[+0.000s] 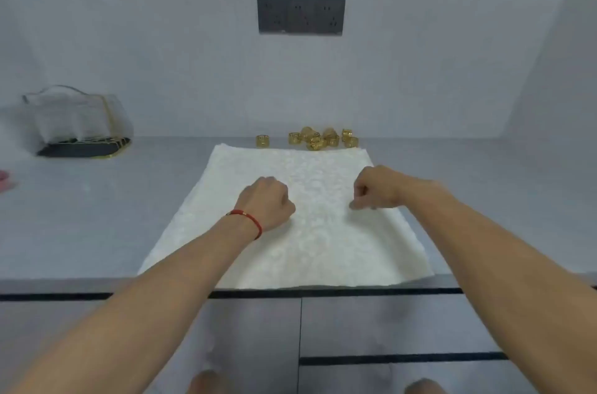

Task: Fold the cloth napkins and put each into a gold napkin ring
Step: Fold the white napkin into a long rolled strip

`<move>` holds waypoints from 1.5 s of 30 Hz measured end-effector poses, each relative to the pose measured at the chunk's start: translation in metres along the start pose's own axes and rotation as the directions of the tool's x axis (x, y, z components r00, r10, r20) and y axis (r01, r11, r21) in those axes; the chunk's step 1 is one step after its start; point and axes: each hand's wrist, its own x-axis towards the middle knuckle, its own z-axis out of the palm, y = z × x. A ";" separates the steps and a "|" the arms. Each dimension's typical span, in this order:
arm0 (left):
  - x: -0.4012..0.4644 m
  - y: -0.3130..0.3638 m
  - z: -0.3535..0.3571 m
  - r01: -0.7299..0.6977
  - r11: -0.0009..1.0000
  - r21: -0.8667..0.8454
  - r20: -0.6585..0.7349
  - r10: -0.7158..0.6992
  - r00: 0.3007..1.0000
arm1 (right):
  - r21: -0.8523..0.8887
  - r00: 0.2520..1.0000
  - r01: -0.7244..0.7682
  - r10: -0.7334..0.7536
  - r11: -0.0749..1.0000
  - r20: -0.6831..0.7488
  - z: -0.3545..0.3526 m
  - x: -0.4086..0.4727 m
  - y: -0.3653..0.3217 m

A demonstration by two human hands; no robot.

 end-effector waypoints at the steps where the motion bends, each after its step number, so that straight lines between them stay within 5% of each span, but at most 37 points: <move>1: -0.010 0.005 0.007 0.004 1.000 -0.024 0.038 -0.003 0.999 | 0.039 0.996 -0.007 0.003 0.999 0.094 0.008 -0.007 0.003; 4: -0.040 0.018 0.037 -0.040 0.986 -0.162 0.094 0.055 0.994 | 0.092 0.960 -0.017 -0.009 0.996 0.279 0.037 -0.020 0.014; 8: -0.049 0.021 0.056 -0.067 0.991 -0.114 0.210 0.090 0.973 | 0.188 0.958 -0.003 -0.051 0.982 0.282 0.063 -0.017 0.036; 15: -0.051 0.037 0.044 -0.072 0.997 -0.015 0.319 0.073 0.945 | 0.346 0.968 0.077 -0.153 0.935 0.200 0.068 -0.001 0.048; 20: -0.042 0.042 0.036 -0.129 0.981 0.144 0.330 0.076 0.941 | 0.380 0.985 0.168 -0.137 0.910 -0.107 0.069 0.012 0.040; 26: -0.036 0.035 0.029 0.037 0.999 0.031 0.198 -0.042 0.979 | 0.227 0.995 0.100 -0.094 0.969 -0.037 0.073 0.005 0.068; 32: -0.041 0.034 0.034 0.054 0.996 -0.073 0.279 -0.032 0.960 | 0.274 0.959 0.144 -0.065 0.951 -0.276 0.075 -0.007 0.091; 37: -0.033 0.017 0.033 -0.033 0.985 -0.172 0.365 0.094 0.926 | 0.215 0.964 0.143 -0.086 0.966 -0.253 0.067 -0.040 0.095; 45: -0.056 -0.027 -0.005 0.007 0.962 -0.272 0.462 0.124 0.878 | 0.451 0.975 0.157 -0.066 0.878 -0.210 0.067 -0.075 0.045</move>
